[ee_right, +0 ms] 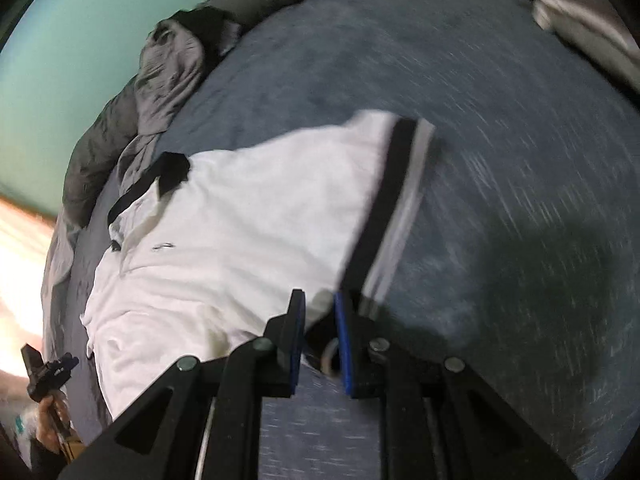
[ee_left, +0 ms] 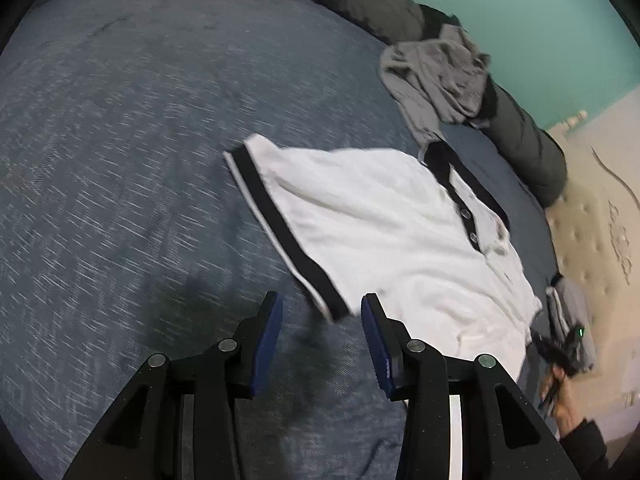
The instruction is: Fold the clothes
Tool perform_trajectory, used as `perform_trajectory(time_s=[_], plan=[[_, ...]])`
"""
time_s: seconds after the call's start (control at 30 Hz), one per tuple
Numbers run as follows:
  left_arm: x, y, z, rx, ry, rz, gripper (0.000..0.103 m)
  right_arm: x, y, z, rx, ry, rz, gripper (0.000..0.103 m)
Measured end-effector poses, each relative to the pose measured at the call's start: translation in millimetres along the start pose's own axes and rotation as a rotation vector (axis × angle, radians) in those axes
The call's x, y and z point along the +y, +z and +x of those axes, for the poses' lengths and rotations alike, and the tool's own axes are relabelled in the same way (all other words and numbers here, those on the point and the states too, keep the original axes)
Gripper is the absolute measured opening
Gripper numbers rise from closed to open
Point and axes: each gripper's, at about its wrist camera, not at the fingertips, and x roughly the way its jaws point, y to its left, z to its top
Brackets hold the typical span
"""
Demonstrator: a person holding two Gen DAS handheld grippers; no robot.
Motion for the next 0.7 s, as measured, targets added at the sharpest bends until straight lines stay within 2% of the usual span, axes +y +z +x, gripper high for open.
perform_trajectory(time_s=[0.13, 0.23, 0.33, 0.43, 0.7], plan=[[13.8, 8.5, 9.4, -0.01, 0.031, -0.041, 0.045, -15.6, -6.3, -3.3, -0.023, 0.034, 0.054, 0.015], [23.8, 22.1, 10.9, -0.057, 0.065, -0.056, 0.045, -12.1, -7.9, -13.4, -0.054, 0.03, 0.055, 0.015], [36.8, 39.6, 14.9, -0.092, 0.087, -0.08, 0.045, -10.7, -12.7, -22.9, -0.091, 0.077, 0.056, 0.015], [47.7, 59.4, 20.1, -0.131, 0.119, -0.091, 0.045, -3.4, -17.2, -21.5, -0.094, 0.083, 0.031, 0.015], [54.7, 85.0, 43.2, -0.155, 0.139, -0.07, 0.044, 3.6, -15.9, -9.6, -0.085, 0.084, 0.019, 0.015]])
